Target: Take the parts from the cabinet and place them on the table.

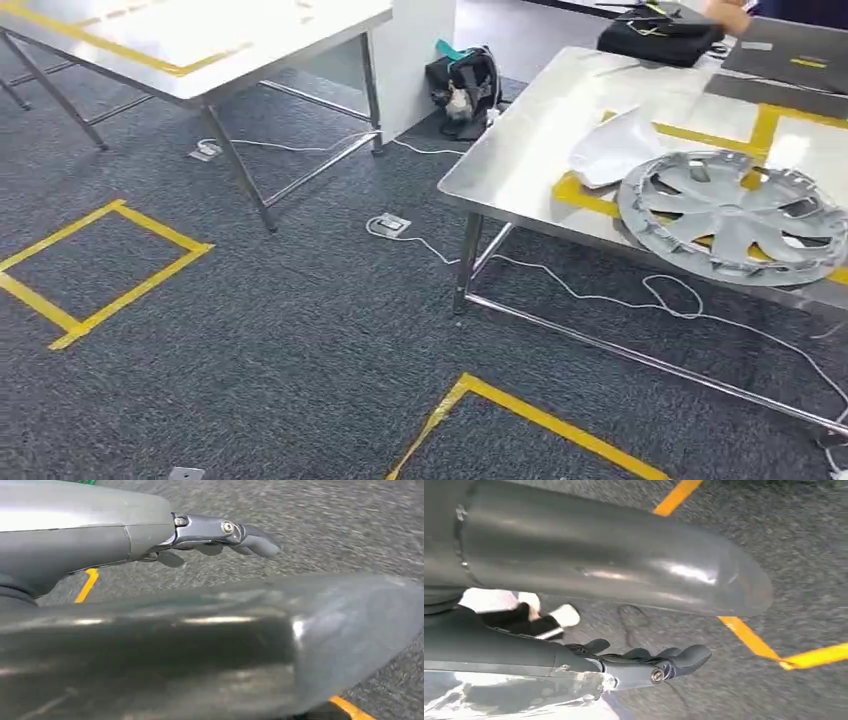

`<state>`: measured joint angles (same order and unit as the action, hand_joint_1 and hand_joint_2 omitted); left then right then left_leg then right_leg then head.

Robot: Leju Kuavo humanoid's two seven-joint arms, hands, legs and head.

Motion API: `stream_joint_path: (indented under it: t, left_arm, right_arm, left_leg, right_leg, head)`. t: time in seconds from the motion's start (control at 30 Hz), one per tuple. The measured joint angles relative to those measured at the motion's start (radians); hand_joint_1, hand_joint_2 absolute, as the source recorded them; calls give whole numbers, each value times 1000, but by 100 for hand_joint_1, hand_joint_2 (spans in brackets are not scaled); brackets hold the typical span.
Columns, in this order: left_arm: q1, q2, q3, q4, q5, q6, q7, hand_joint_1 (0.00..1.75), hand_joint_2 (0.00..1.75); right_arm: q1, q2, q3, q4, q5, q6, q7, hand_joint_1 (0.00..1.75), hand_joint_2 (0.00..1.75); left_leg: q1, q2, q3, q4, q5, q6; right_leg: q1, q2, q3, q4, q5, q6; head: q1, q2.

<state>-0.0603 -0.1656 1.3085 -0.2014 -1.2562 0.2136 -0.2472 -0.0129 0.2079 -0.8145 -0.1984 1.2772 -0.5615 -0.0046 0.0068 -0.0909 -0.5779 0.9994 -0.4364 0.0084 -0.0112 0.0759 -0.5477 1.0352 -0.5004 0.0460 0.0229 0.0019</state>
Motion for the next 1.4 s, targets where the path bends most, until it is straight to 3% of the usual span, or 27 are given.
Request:
stream_joint_path:
  t: [0.07,0.13,0.17,0.2,0.23,0.3,0.37,0.43,0.47,0.5,0.53,0.57,0.67,0.73,0.77,0.83,0.87,0.9,0.97,1.0,1.03,1.17,1.2,1.23,1.27,1.33,1.4]
  left_arm:
    - [0,0,0,0,0,0,0,0,0]
    - [6,0,0,0,1,0,0,0,0]
    - [6,2,0,0,1,0,0,0,0]
    - [7,2,0,0,1,1,0,0,0]
    - [4,1,0,0,1,1,0,0,0]
    - [-1,-2,0,0,1,1,0,0,0]
    - [2,-2,0,0,1,1,0,0,0]
    - [5,-1,0,0,2,1,0,0,0]
    - [4,-1,0,0,2,1,0,0,0]
    - [3,-1,0,0,2,1,0,0,0]
    - [-1,-1,0,0,2,1,0,0,0]
    - [-5,-1,0,0,1,1,0,0,0]
    - [1,-2,0,0,2,1,0,0,0]
    - [3,-1,0,0,1,2,1,0,0]
    - [-1,0,0,0,1,2,1,0,0]
    - [-3,0,0,0,1,2,1,0,0]
    - [0,0,0,0,0,2,1,0,0]
    - [2,0,0,0,0,2,1,0,0]
    - [3,0,0,0,0,2,1,0,0]
    - [2,0,0,0,0,2,1,0,0]
    - [1,0,0,0,0,2,1,0,0]
    - [10,1,0,0,0,2,1,0,0]
    - [10,2,0,0,-1,2,1,0,0]
    - [9,2,0,0,-1,2,1,0,0]
    - [6,0,0,0,-1,1,1,0,0]
    - [2,-1,0,0,-2,1,1,0,0]
    - [6,-1,0,0,-2,1,1,0,0]
  right_arm:
    - [-1,0,0,0,0,3,-1,0,0]
    - [-2,0,1,0,-2,3,-2,0,0]
    - [-2,1,2,0,-2,3,-2,0,0]
    - [-2,1,2,0,-2,3,-3,0,0]
    - [-1,1,2,0,-1,3,-5,0,0]
    - [2,1,2,0,0,3,-6,0,0]
    - [2,1,2,0,0,3,-6,0,0]
    - [0,1,3,0,0,3,-6,0,0]
    - [0,1,3,0,0,4,-5,0,0]
    - [-1,1,3,0,0,5,-5,0,0]
    - [1,1,3,0,0,5,-5,0,0]
    - [1,1,3,0,0,5,-5,0,0]
    - [-4,1,4,0,1,5,-5,0,0]
    - [-3,1,5,0,3,5,-5,0,0]
    - [0,1,5,0,3,5,-5,0,0]
    - [4,1,5,0,3,5,-5,0,0]
    - [5,1,5,0,3,5,-5,0,0]
    - [5,1,5,0,3,6,-5,0,0]
    - [3,1,5,0,6,6,-5,0,0]
    - [3,1,5,0,6,6,-5,0,0]
    - [3,1,5,0,6,6,-5,0,0]
    - [0,2,6,0,7,6,-3,0,0]
    - [-1,2,6,0,8,6,-3,0,0]
    - [0,2,6,0,8,6,-3,0,0]
    - [0,2,6,0,9,6,-3,0,0]
    - [4,2,6,0,9,6,-3,0,0]
    - [3,2,6,0,9,7,-3,0,0]
  left_leg:
    - [-3,-18,-6,2,3,-14]
    - [4,-34,-9,-6,11,-28]
    - [3,-33,-13,-2,10,-32]
    - [-3,23,-19,15,-7,-37]
    - [-3,55,-46,68,-42,-42]
    - [-2,74,-126,230,-115,-47]
    - [-2,75,-164,305,-125,-49]
    - [-2,79,-117,214,-58,-45]
    - [-3,94,-65,119,-13,-41]
    - [-7,147,-17,38,13,-36]
    - [-17,186,1,-3,0,-37]
    - [-13,166,-2,0,1,-24]
    - [-12,131,-2,-7,1,-11]
    - [-5,112,-1,-9,6,2]
    - [-5,102,-3,-9,7,8]
    - [-6,75,-5,-9,8,10]
    - [-6,60,-4,-9,8,10]
    - [-5,46,-3,-8,8,9]
    - [-3,19,0,-8,8,7]
    - [-1,6,1,-7,9,3]
    - [-7,-4,-2,-3,8,-5]
    - [0,-36,-10,-10,20,-30]
    - [0,-19,-12,-3,12,-32]
    - [-6,29,-27,29,-16,-35]
    - [-5,56,-61,98,-58,-39]
    - [-4,74,-142,266,-129,-43]
    - [-4,75,-157,299,-120,-43]
  right_leg:
    - [2,-8,3,-9,-2,-3]
    - [9,-20,9,-8,3,-16]
    - [2,-34,11,-17,10,-26]
    - [2,-45,13,-19,13,-30]
    - [3,-56,13,-20,12,-36]
    - [6,-87,13,-20,10,-39]
    - [7,-113,13,-19,8,-42]
    - [7,-135,16,-19,5,-40]
    - [7,-147,20,-19,2,-37]
    - [10,-156,25,-19,-1,-32]
    - [20,-163,22,-14,-9,-25]
    - [22,-173,19,-18,-11,-22]
    - [21,-206,43,-26,-19,-10]
    - [15,-118,16,36,-68,3]
    - [13,-96,-21,116,-113,5]
    - [13,-80,-99,272,-176,6]
    - [13,-79,-121,303,-174,7]
    - [12,-79,-115,279,-144,6]
    - [6,-67,-49,120,-48,5]
    - [2,-40,-9,34,-9,5]
    - [-1,1,8,-11,-8,7]
    - [6,-36,14,-11,5,-24]
    - [1,-50,16,-17,11,-33]
    - [2,-56,16,-19,13,-38]
    - [4,-69,15,-19,13,-41]
    - [8,-99,13,-19,10,-44]
    - [8,-122,13,-19,9,-46]
  head:
    - [-2,0]
    - [-2,0]
    - [-2,0]
    - [-8,0]
    - [-16,0]
    - [-16,0]
    - [-16,0]
    - [-16,0]
    - [-16,0]
    - [-16,0]
    - [-20,0]
    - [-17,0]
    - [-15,0]
    - [-10,0]
    - [-7,0]
    - [-6,0]
    - [-6,0]
    - [-6,0]
    - [-6,0]
    - [-6,0]
    - [-6,0]
    - [-8,0]
    - [-8,0]
    - [-14,0]
    - [-20,0]
    - [-19,0]
    - [-19,0]
